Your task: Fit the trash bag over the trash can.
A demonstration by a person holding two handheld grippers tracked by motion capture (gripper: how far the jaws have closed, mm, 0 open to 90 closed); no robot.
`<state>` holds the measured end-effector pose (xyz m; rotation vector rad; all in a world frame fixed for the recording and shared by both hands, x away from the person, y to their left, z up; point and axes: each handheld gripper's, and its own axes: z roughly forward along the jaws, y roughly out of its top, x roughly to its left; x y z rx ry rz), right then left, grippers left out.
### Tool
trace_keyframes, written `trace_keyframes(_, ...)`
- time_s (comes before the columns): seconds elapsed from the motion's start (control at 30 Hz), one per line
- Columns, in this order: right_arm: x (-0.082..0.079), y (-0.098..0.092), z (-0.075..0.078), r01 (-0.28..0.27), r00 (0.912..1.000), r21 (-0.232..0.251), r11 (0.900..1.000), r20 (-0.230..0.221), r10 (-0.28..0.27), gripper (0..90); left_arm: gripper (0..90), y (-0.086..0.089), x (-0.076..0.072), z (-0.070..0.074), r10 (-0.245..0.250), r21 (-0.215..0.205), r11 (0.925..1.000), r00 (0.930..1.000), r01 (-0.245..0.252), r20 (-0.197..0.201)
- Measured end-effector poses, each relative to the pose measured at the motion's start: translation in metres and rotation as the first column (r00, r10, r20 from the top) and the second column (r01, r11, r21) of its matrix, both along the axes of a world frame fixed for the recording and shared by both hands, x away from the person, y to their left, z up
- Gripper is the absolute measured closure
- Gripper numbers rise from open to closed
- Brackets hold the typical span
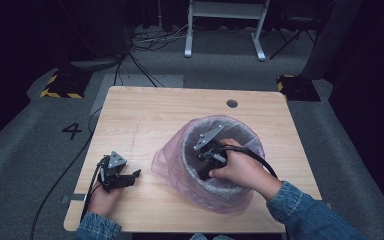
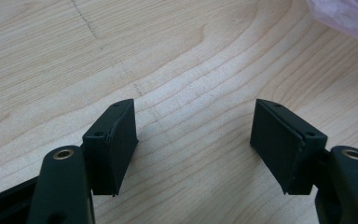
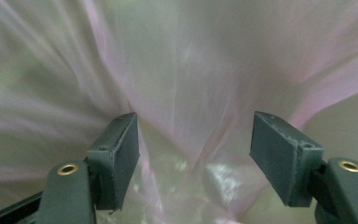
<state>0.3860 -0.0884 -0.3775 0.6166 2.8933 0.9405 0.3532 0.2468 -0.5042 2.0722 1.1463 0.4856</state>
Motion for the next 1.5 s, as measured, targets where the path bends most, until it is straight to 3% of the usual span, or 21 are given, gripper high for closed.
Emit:
trace_keyframes(0.17,0.004,-0.018,0.037,0.068,0.9966,0.112,0.991,0.039,-0.073,31.4,31.0,0.0,0.0,0.0,0.0,0.004,1.0,1.0,0.0,-0.002)
trace_keyframes(0.37,0.004,-0.042,0.077,0.111,0.9847,0.22,0.969,0.107,-0.137,31.8,31.0,0.0,0.0,0.0,-0.001,0.002,1.0,1.0,0.001,-0.004)
trace_keyframes(0.57,-0.002,-0.069,0.09,0.125,0.9787,0.198,0.972,0.137,-0.153,39.7,31.0,0.0,0.0,0.0,-0.001,0.001,1.0,1.0,0.001,-0.004)
trace_keyframes(0.87,-0.007,-0.102,0.088,0.159,0.9693,0.17,0.973,0.161,-0.186,43.2,31.0,0.0,0.0,0.0,-0.001,0.002,1.0,1.0,0.001,-0.004)
trace_keyframes(1.1,-0.008,-0.107,0.08,0.133,0.9734,0.103,0.986,0.173,-0.15,45.9,30.9,0.0,0.0,0.0,0.0,0.001,1.0,1.0,0.0,-0.004)
trace_keyframes(1.17,-0.008,-0.106,0.077,0.116,0.9741,0.059,0.992,0.188,-0.125,45.9,30.9,0.0,0.001,0.0,-0.001,0.001,1.0,1.0,0.001,-0.004)
trace_keyframes(1.27,-0.008,-0.101,0.073,0.05,0.9777,-0.042,0.998,0.206,-0.04,47.3,30.5,0.0,0.001,0.0,0.0,0.008,1.0,1.0,0.0,-0.003)
trace_keyframes(1.37,-0.007,-0.096,0.068,0.022,0.977,-0.128,0.992,0.213,0.006,45.5,30.5,0.0,0.001,0.0,0.001,0.007,1.0,1.0,-0.001,-0.004)
trace_keyframes(1.5,-0.006,-0.087,0.064,-0.013,0.9744,-0.22,0.976,0.216,0.062,44.3,30.5,0.0,0.001,0.0,0.001,0.007,1.0,1.0,-0.001,-0.003)
